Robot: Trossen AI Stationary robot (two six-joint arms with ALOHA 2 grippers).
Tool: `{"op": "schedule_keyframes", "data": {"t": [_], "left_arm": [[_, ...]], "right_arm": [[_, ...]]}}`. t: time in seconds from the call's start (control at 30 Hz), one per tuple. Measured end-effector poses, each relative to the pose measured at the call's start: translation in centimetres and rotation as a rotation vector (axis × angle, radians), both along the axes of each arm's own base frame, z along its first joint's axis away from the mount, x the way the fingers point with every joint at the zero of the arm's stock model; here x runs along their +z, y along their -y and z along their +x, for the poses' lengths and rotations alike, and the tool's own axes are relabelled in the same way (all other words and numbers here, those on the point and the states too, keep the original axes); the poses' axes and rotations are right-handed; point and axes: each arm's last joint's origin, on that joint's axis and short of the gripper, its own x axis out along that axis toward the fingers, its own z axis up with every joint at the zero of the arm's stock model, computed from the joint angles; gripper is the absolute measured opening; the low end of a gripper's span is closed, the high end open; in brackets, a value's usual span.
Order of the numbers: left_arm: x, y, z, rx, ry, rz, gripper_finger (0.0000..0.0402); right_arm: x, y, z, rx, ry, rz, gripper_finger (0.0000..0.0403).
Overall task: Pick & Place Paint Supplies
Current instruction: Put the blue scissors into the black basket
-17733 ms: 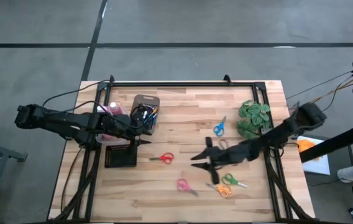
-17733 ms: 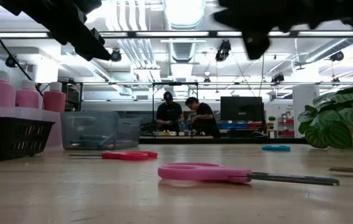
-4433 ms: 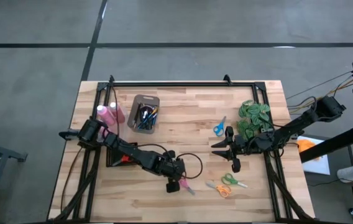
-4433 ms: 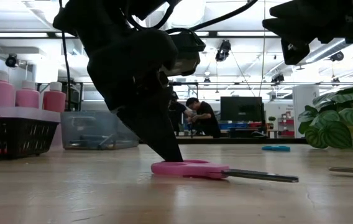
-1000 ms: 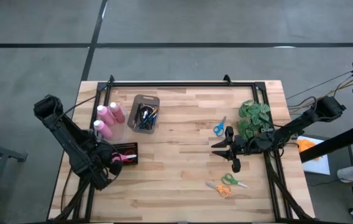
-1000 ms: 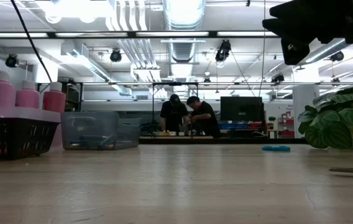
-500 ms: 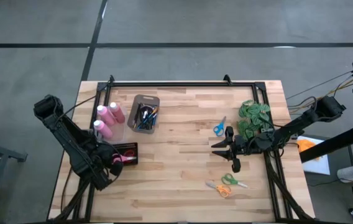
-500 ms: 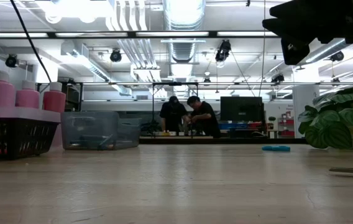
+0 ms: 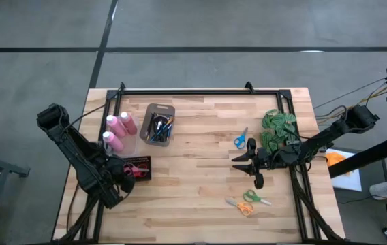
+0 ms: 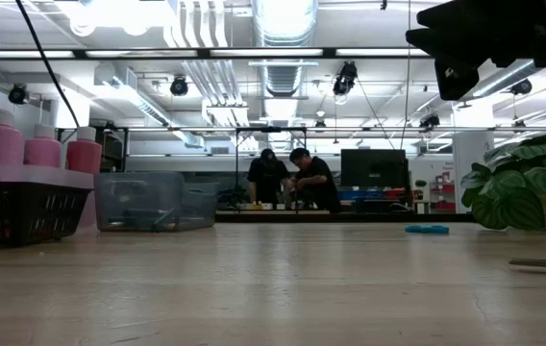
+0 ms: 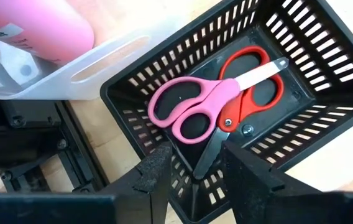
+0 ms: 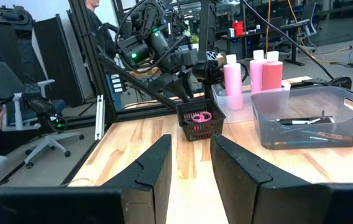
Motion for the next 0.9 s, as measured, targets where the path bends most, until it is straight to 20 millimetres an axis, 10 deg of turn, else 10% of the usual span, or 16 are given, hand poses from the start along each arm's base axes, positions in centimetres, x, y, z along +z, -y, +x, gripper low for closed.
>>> {"op": "schedule_keyframes", "data": {"t": [0.57,0.9], "left_arm": [[2.7,1.6,2.5,-0.276,0.335,0.076,0.0141],[4.4,1.5,7.7,-0.620,0.515,0.207,0.0141]], "right_arm": [[0.0,0.0,0.0,0.000,0.000,0.000,0.0109],[0.0,0.0,0.0,0.000,0.000,0.000,0.0109]]}}
